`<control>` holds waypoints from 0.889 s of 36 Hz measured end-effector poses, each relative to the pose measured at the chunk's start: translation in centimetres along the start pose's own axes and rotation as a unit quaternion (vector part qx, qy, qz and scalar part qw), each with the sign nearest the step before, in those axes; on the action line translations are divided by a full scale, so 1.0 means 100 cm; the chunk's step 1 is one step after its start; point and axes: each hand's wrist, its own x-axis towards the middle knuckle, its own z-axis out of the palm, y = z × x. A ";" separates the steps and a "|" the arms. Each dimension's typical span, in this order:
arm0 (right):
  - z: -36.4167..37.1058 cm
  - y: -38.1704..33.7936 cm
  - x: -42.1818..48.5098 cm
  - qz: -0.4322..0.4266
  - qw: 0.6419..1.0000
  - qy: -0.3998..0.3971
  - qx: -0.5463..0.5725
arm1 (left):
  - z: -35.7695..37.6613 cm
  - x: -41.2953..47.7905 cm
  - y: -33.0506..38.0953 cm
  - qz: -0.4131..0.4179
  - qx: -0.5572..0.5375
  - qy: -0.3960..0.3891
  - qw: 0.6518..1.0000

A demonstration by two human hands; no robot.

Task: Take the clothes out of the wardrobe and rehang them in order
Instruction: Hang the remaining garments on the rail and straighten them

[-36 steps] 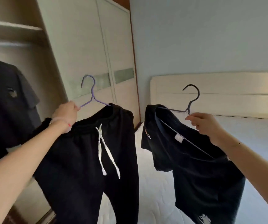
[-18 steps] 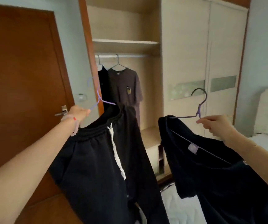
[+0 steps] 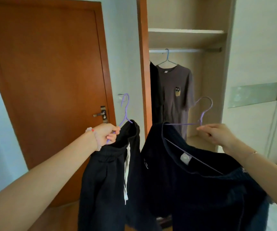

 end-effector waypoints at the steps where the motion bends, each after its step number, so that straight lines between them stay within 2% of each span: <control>1: 0.007 0.000 0.008 0.003 1.000 -0.002 0.001 | -0.004 0.008 0.001 -0.002 0.002 -0.008 1.000; 7: 0.035 0.009 0.067 0.016 1.000 -0.015 -0.011 | -0.009 0.067 -0.005 -0.005 0.013 -0.047 0.999; 13: 0.040 0.023 0.139 0.006 0.999 0.026 -0.033 | 0.021 0.145 -0.008 -0.003 -0.001 -0.075 0.997; 21: 0.016 0.043 0.249 0.006 0.995 0.072 -0.074 | 0.087 0.276 0.031 -0.013 -0.016 -0.135 0.991; 26: 0.002 0.048 0.307 -0.012 0.993 0.090 -0.073 | 0.142 0.336 0.057 0.010 -0.037 -0.166 0.985; 32: -0.026 0.061 0.349 0.009 0.986 0.150 -0.073 | 0.211 0.386 0.070 0.006 -0.038 -0.259 0.965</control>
